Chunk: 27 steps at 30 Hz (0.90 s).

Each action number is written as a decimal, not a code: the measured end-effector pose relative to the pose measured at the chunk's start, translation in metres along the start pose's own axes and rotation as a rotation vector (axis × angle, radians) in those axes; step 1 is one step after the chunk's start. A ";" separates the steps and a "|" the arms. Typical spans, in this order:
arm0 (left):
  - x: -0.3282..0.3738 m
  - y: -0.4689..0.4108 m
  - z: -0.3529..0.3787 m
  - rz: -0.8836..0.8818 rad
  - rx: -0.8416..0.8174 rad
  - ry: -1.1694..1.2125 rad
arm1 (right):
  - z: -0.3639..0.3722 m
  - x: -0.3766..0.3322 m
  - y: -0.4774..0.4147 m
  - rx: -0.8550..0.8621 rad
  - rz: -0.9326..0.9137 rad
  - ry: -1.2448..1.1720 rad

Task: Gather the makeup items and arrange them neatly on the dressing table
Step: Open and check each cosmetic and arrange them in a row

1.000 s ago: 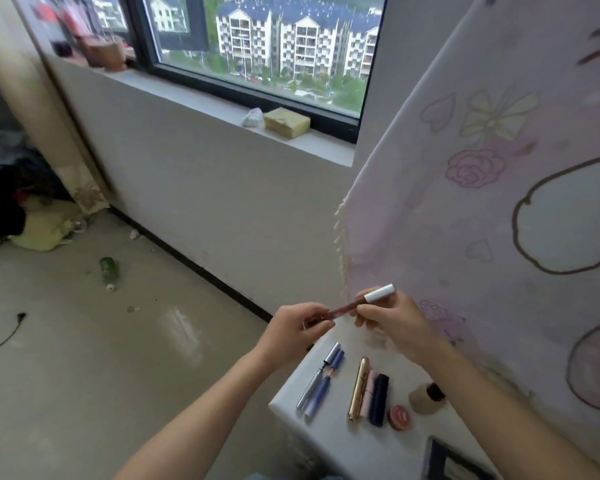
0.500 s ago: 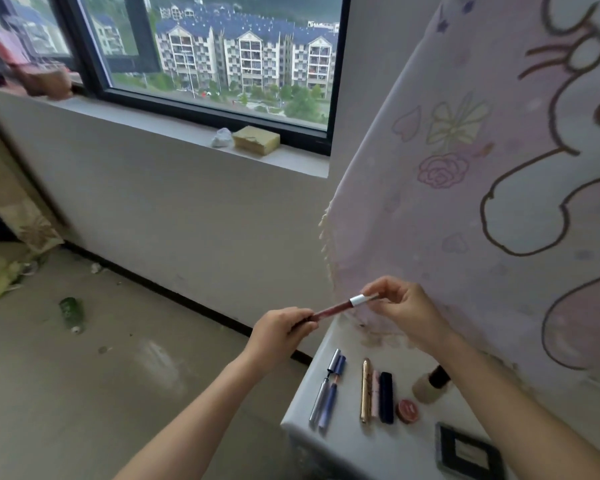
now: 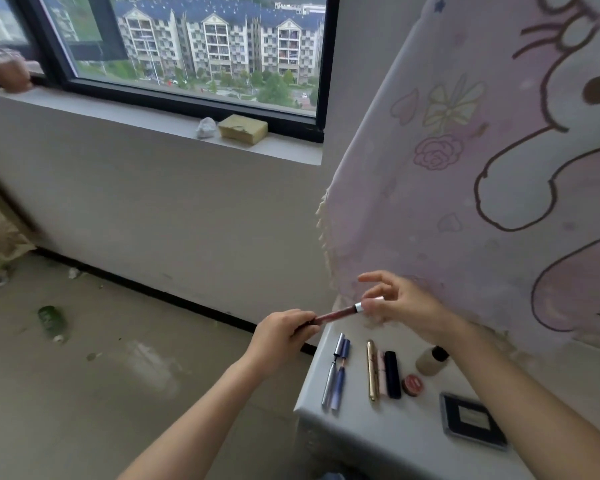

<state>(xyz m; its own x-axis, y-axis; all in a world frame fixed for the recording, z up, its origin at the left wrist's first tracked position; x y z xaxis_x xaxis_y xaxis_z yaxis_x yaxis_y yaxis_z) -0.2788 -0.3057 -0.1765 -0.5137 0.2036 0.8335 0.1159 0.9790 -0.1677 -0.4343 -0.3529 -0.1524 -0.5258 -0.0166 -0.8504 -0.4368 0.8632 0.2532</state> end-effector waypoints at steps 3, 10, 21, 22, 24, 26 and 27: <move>-0.004 0.003 0.008 -0.012 -0.050 0.021 | -0.001 0.006 0.008 0.054 0.069 0.126; -0.019 0.022 0.047 -0.172 -0.330 0.321 | -0.001 0.024 0.024 0.083 0.091 0.042; -0.034 0.034 0.070 -0.359 -0.386 0.556 | -0.005 0.047 0.014 -0.028 0.072 0.074; -0.034 0.033 0.073 -0.389 -0.368 0.573 | -0.007 0.048 0.013 -0.041 0.072 0.069; -0.035 0.033 0.079 -0.445 -0.334 0.602 | -0.011 0.052 0.011 -0.064 0.067 0.059; -0.036 0.034 0.088 -0.498 -0.287 0.630 | -0.012 0.056 0.011 -0.100 0.075 0.046; -0.036 0.035 0.093 -0.520 -0.264 0.638 | -0.013 0.062 0.010 -0.107 0.092 0.041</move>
<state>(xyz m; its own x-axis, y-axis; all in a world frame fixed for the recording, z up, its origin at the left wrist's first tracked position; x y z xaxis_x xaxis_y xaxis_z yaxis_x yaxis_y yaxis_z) -0.3352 -0.2780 -0.2607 0.0101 -0.3917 0.9200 0.2325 0.8958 0.3788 -0.4807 -0.3522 -0.1964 -0.5959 0.0376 -0.8022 -0.4591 0.8036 0.3787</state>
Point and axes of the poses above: each hand's wrist, its own y-axis away from the middle knuckle, its own z-axis out of the palm, x = y × z, the point moved 10 cm from there along -y, towards the middle knuckle, and after that the axes turned 10 degrees about y, right-handed, at the moved point
